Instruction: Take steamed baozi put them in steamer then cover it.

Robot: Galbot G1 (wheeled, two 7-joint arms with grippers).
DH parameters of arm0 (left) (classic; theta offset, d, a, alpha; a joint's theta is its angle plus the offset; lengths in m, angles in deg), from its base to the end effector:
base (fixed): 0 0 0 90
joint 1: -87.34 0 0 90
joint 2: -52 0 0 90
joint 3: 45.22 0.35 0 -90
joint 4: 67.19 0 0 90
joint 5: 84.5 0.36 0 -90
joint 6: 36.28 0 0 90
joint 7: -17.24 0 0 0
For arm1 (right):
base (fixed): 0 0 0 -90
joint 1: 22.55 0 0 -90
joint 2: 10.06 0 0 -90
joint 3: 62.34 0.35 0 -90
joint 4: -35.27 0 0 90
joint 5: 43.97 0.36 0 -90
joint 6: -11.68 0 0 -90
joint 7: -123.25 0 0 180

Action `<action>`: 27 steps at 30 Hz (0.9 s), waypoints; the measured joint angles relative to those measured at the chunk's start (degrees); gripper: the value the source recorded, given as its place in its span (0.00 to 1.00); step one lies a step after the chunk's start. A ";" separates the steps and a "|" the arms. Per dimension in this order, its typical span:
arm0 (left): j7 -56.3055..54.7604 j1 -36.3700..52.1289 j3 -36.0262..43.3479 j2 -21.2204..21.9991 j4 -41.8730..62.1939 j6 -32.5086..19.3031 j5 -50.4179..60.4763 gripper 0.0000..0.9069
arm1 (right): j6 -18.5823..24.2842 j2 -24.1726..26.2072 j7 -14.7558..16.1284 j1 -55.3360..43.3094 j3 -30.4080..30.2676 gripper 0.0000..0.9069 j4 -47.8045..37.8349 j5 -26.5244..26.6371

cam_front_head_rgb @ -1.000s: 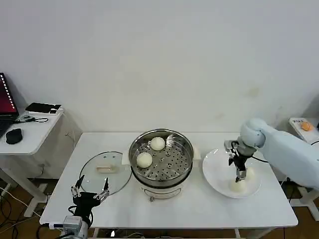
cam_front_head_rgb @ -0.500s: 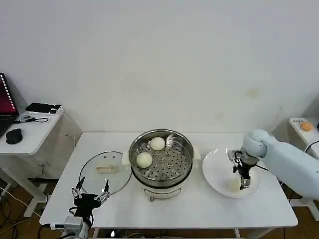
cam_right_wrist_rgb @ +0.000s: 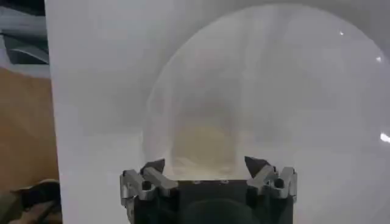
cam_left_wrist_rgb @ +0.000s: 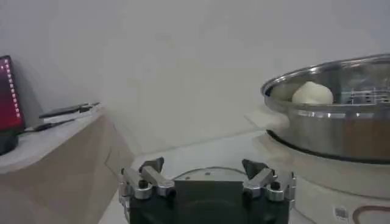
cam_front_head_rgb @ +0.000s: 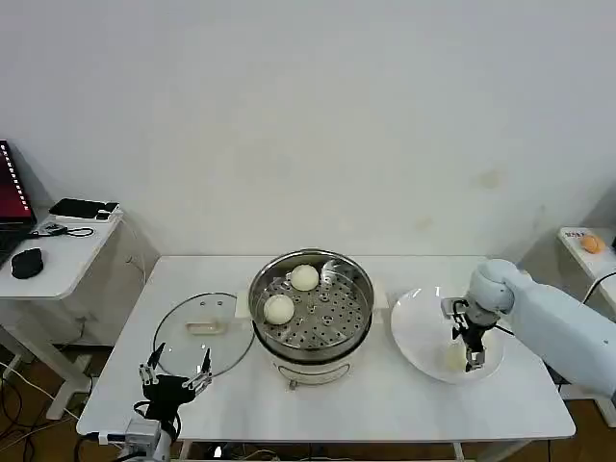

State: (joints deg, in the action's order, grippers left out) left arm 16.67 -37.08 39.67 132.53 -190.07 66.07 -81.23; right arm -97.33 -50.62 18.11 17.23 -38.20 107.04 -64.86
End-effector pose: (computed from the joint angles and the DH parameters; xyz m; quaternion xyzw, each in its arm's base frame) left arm 0.1647 0.0520 -0.2923 0.0091 -0.9857 -0.1225 0.1155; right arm 0.5028 -0.1486 -0.2367 0.4817 -0.4813 0.5275 0.5079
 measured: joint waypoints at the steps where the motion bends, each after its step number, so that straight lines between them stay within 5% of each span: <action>1: -0.01 0.05 0.00 0.02 0.05 0.00 0.01 1.00 | -0.01 -0.11 -0.15 0.15 0.18 1.00 -0.14 -0.06; 12: -0.07 0.07 0.07 0.19 0.51 0.00 0.11 1.00 | -0.02 -0.50 -0.97 1.23 1.09 1.00 -0.92 -0.38; 18: -0.07 0.15 0.10 0.22 0.57 0.00 0.12 1.00 | -0.17 -0.43 -1.33 1.53 1.55 0.69 -0.98 -0.28; 27: -0.09 0.18 0.10 0.23 0.68 -0.01 0.12 1.00 | -0.33 -0.11 -1.24 1.65 1.89 0.68 -0.76 0.11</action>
State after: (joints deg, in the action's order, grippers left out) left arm 16.58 -36.90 39.76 132.76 -189.39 66.06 -81.12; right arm -97.66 -50.74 16.86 18.88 -36.31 106.28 -64.75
